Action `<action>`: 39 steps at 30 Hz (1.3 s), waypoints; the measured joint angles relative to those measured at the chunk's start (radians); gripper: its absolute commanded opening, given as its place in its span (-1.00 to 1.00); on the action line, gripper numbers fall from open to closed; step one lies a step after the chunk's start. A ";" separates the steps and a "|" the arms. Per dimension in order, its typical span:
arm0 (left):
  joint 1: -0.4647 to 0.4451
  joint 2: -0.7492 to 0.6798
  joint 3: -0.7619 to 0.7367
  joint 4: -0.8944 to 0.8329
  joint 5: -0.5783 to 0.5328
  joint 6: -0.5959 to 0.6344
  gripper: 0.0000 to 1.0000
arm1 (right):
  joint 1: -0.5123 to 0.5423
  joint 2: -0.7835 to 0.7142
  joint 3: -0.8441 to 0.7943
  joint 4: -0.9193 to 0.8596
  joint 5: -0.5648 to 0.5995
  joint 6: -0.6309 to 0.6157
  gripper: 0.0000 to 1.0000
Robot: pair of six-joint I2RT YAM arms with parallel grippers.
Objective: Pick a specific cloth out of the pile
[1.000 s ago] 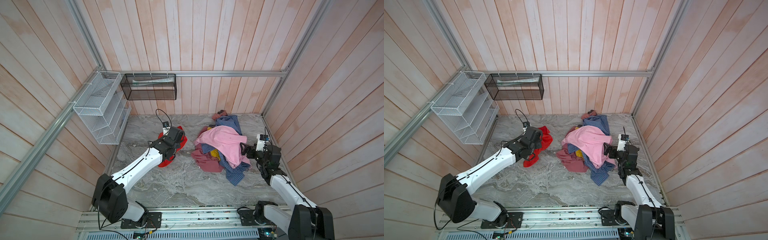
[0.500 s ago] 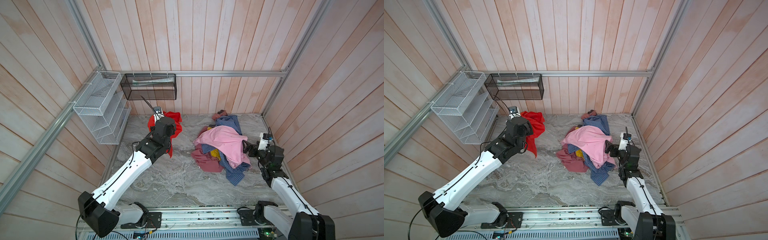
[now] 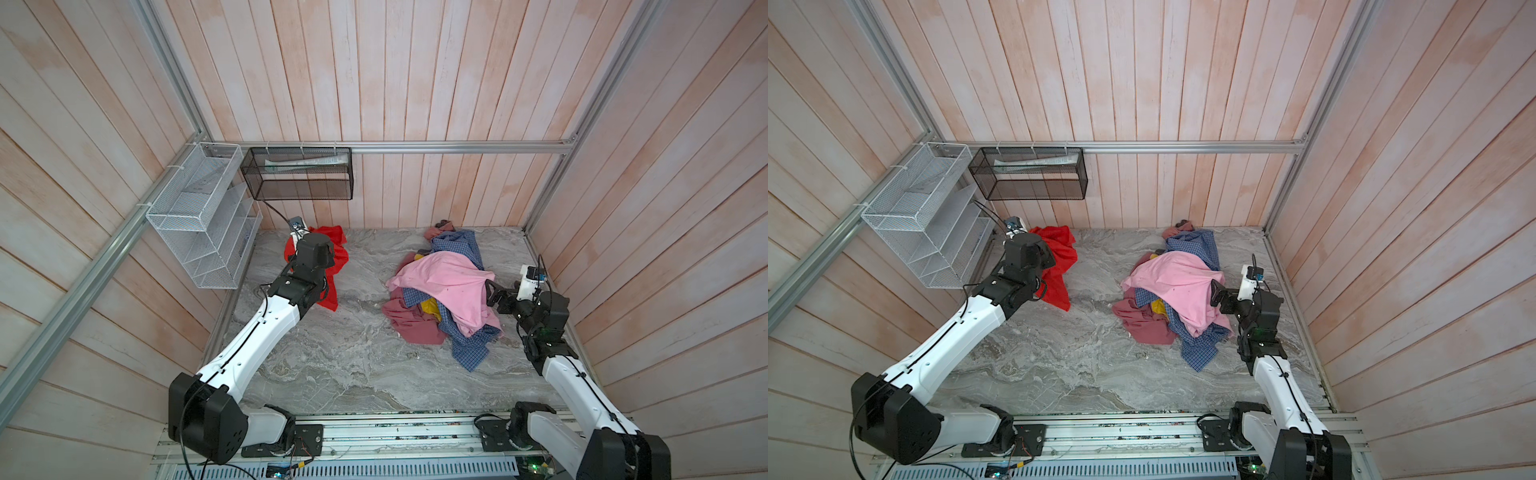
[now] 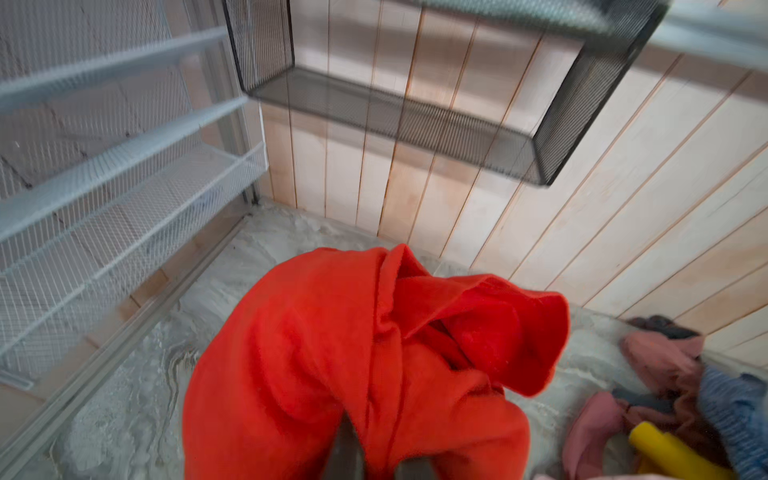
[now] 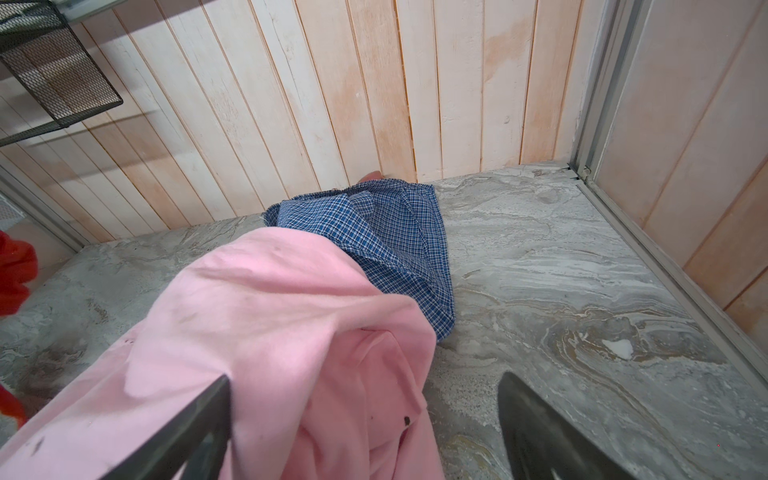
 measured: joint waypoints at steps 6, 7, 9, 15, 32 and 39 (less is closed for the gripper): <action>0.004 0.045 -0.083 -0.039 0.031 -0.078 -1.00 | 0.000 0.000 0.000 0.000 0.001 0.000 0.96; 0.003 0.045 -0.093 -0.047 0.035 -0.091 -1.00 | 0.000 0.000 0.000 0.000 0.001 0.000 0.96; -0.005 0.044 -0.118 -0.065 0.037 -0.129 -1.00 | 0.000 -0.001 0.000 0.000 0.002 0.000 0.96; -0.053 0.039 -0.213 -0.132 0.057 -0.253 -1.00 | 0.000 -0.001 0.000 0.000 0.003 0.000 0.96; -0.122 0.035 -0.306 -0.319 0.140 -0.517 -0.97 | 0.000 -0.001 0.000 -0.005 0.012 -0.014 0.96; -0.129 0.093 -0.351 -0.320 0.195 -0.589 0.41 | 0.000 0.000 0.000 -0.008 0.013 -0.023 0.96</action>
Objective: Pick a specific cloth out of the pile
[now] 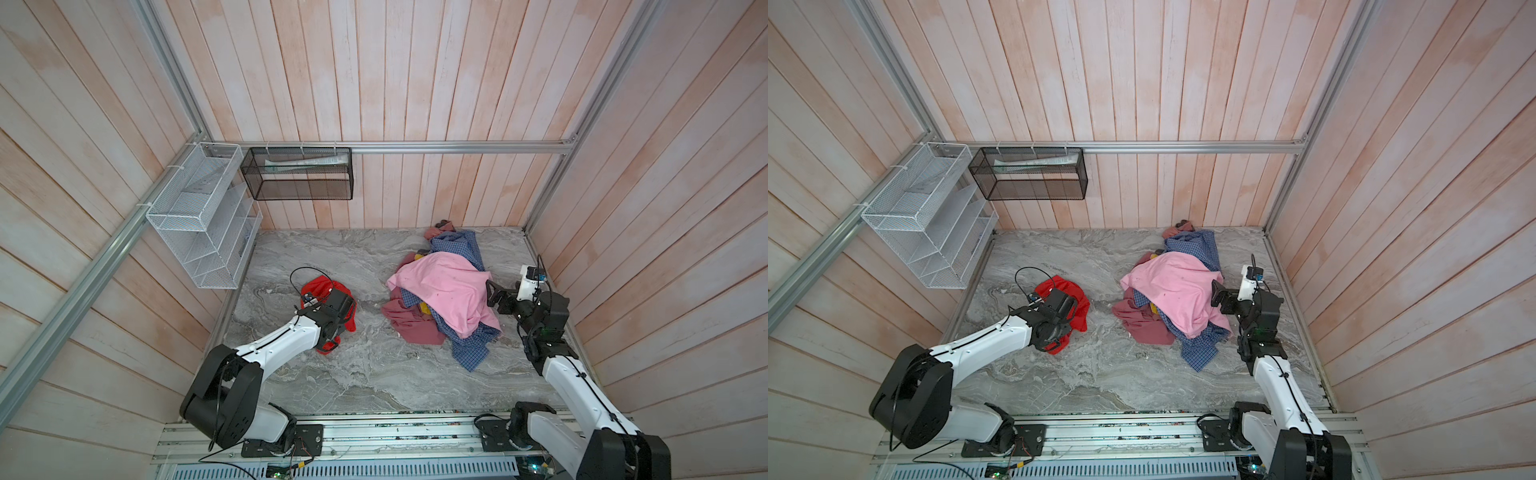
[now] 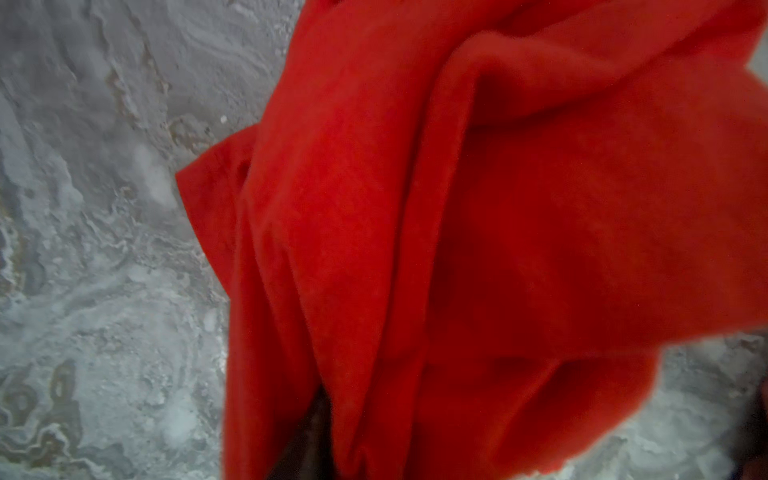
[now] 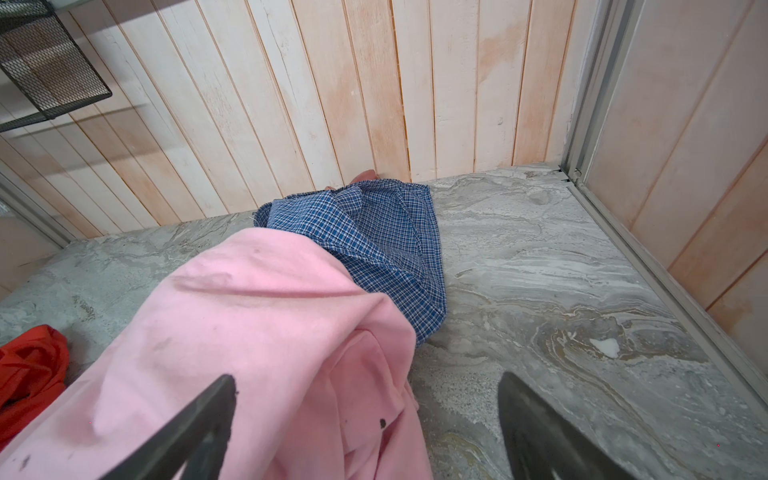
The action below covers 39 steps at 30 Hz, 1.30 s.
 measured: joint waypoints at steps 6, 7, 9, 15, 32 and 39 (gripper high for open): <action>0.005 0.111 0.049 0.002 0.018 -0.030 0.56 | 0.000 0.000 0.001 -0.012 0.005 -0.006 0.96; 0.005 0.122 0.063 -0.003 0.018 -0.031 0.56 | 0.000 0.000 0.001 -0.017 0.006 -0.008 0.96; 0.005 0.141 0.099 -0.015 0.018 -0.031 0.63 | 0.000 -0.003 0.002 -0.027 0.010 -0.015 0.96; -0.014 0.133 0.156 -0.062 0.003 -0.049 0.75 | -0.001 -0.018 0.004 -0.042 0.023 -0.033 0.96; 0.022 0.080 0.278 -0.167 -0.127 -0.002 0.82 | -0.001 0.022 0.065 -0.060 0.029 -0.064 0.96; 0.094 0.235 0.270 -0.036 0.005 0.111 0.58 | -0.001 0.022 0.072 -0.076 0.035 -0.076 0.96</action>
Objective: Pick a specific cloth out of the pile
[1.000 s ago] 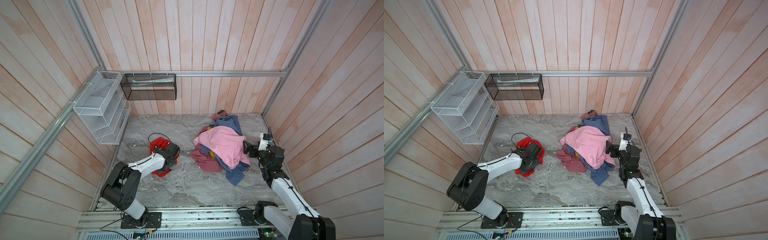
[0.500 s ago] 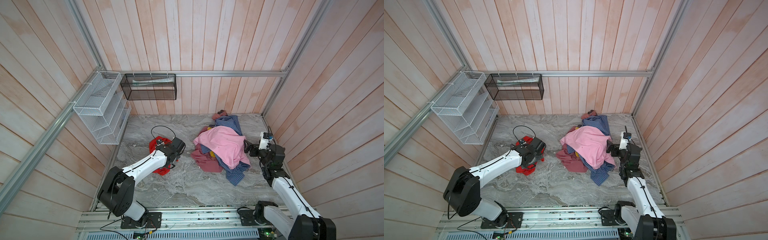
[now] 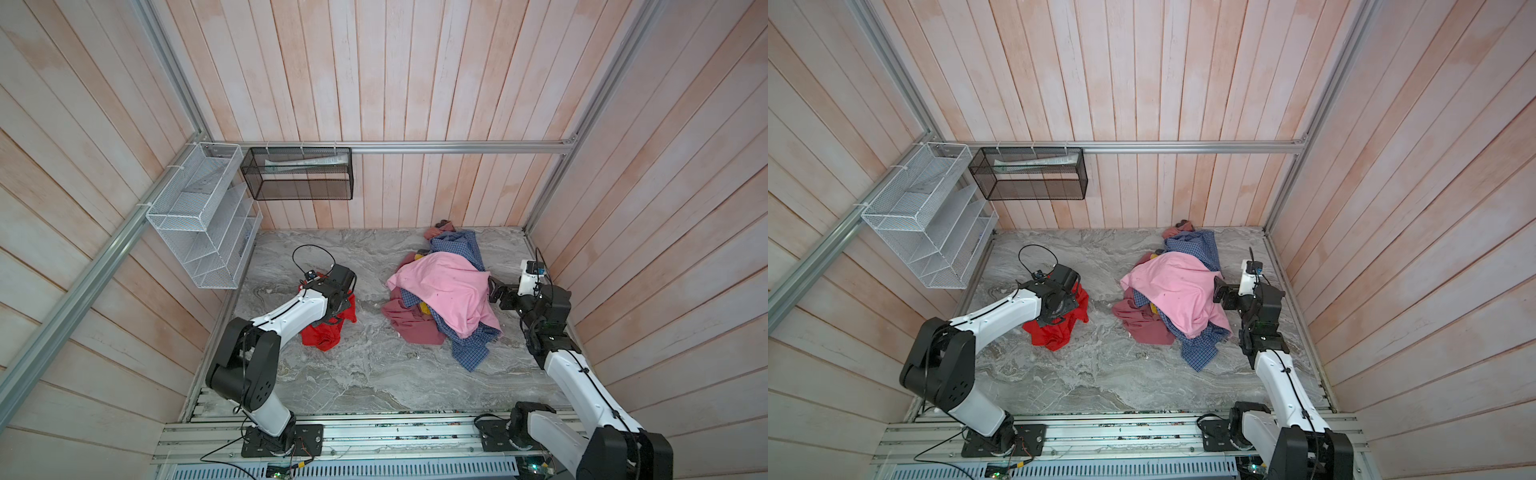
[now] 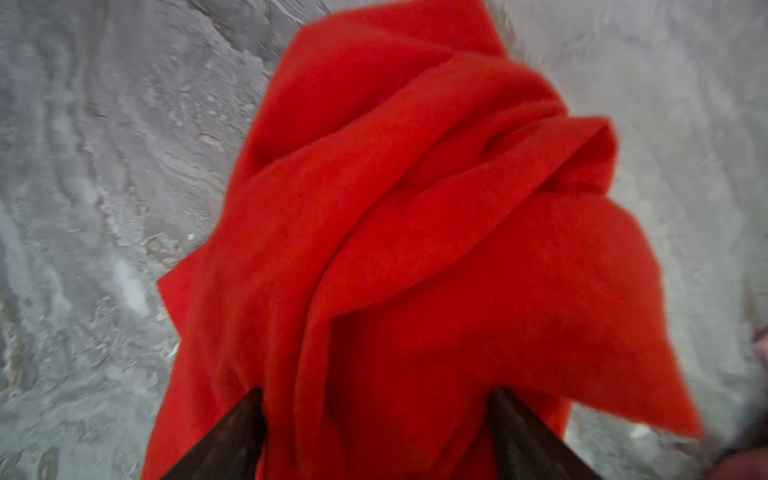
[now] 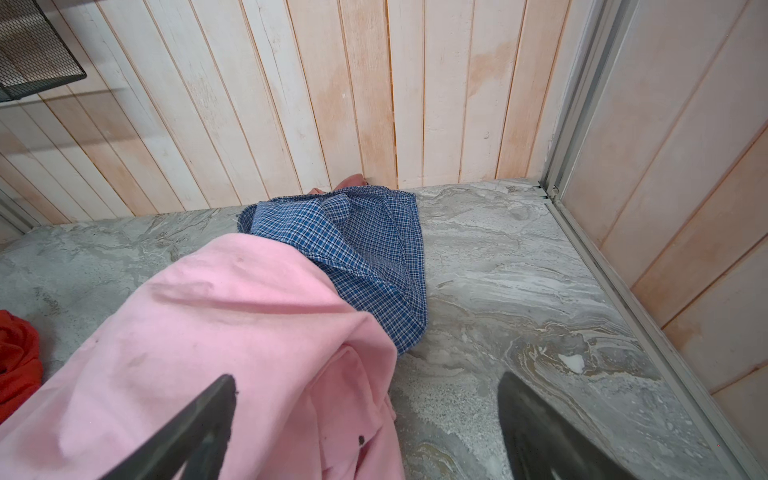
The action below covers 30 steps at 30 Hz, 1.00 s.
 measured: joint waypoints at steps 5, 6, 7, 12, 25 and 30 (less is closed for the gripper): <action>0.021 0.146 0.074 -0.001 0.049 0.061 0.05 | 0.000 0.000 0.000 -0.011 0.016 -0.007 0.96; 0.027 0.162 0.100 0.014 0.063 0.068 0.02 | 0.000 -0.001 0.001 -0.015 0.019 -0.010 0.96; 0.033 0.179 0.121 0.029 0.078 0.079 0.01 | 0.000 -0.001 0.003 -0.019 0.024 -0.014 0.96; 0.093 0.260 0.220 0.087 0.129 0.137 -0.01 | 0.000 -0.003 0.004 -0.030 0.043 -0.026 0.96; 0.265 0.486 0.545 0.097 0.174 0.270 0.02 | -0.002 0.010 0.038 -0.032 0.136 -0.024 0.96; 0.271 0.470 0.509 0.114 0.163 0.285 0.11 | -0.004 0.029 0.039 -0.019 0.162 -0.024 0.96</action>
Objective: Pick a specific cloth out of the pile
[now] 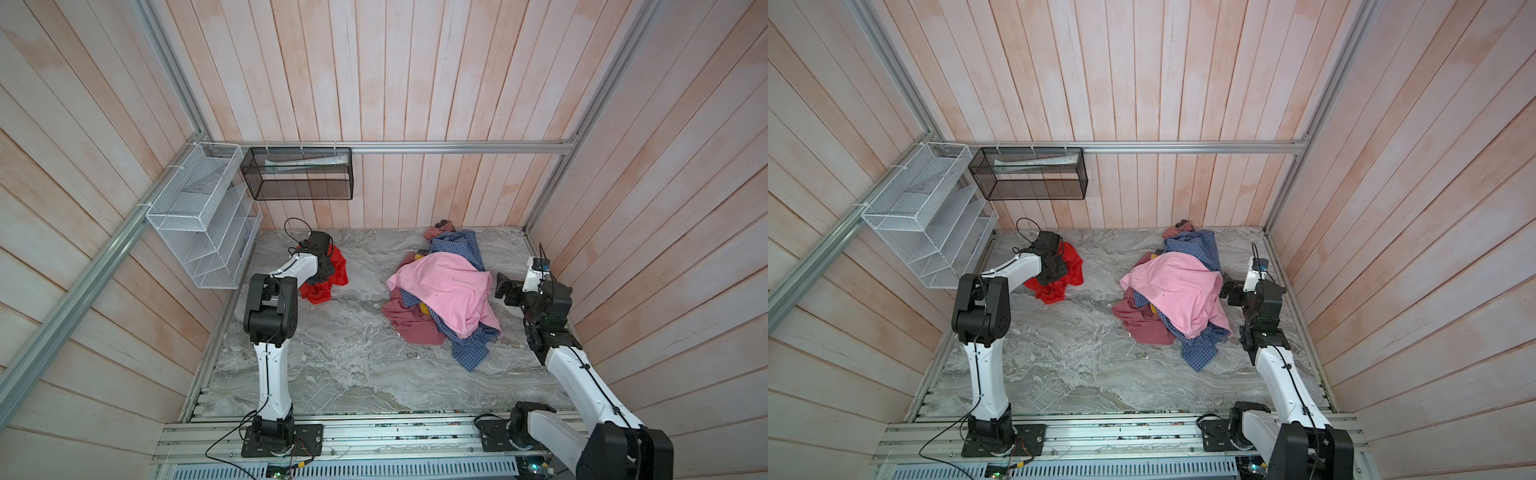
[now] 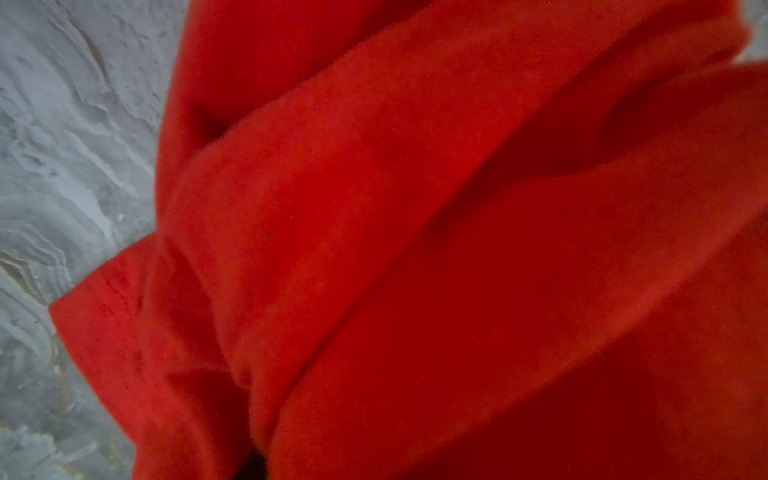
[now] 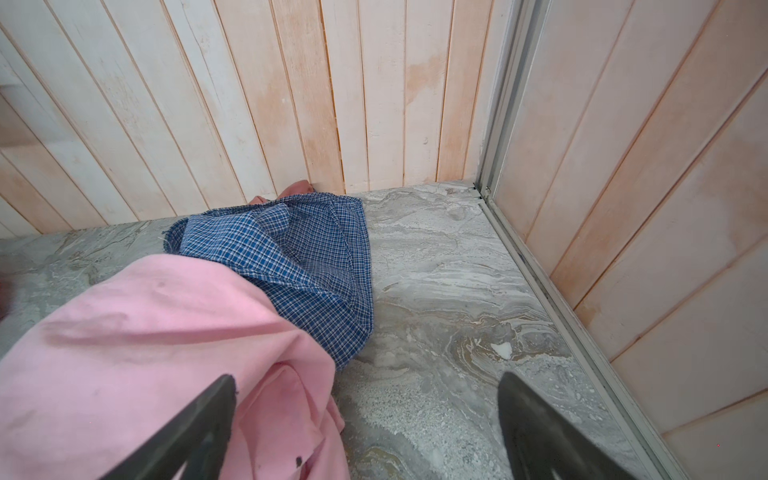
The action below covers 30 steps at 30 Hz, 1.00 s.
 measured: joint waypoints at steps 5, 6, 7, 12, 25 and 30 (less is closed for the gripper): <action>0.006 -0.058 -0.084 0.013 -0.001 0.000 0.32 | -0.001 0.026 0.000 0.019 0.011 0.000 0.96; 0.008 -0.060 -0.085 0.010 -0.001 0.002 0.38 | -0.001 0.030 0.000 0.023 0.011 0.000 0.96; 0.009 -0.061 -0.085 0.010 -0.001 0.003 0.44 | -0.001 0.033 0.000 0.026 0.010 0.000 0.96; 0.009 -0.073 -0.090 0.005 -0.001 0.014 0.80 | -0.001 0.039 0.000 0.030 0.003 -0.001 0.96; 0.011 -0.296 -0.271 0.061 -0.031 0.011 1.00 | -0.018 -0.026 -0.040 0.067 0.003 -0.006 0.96; 0.011 -0.394 -0.397 0.165 -0.006 0.020 1.00 | -0.031 -0.040 -0.074 0.104 0.005 -0.007 0.96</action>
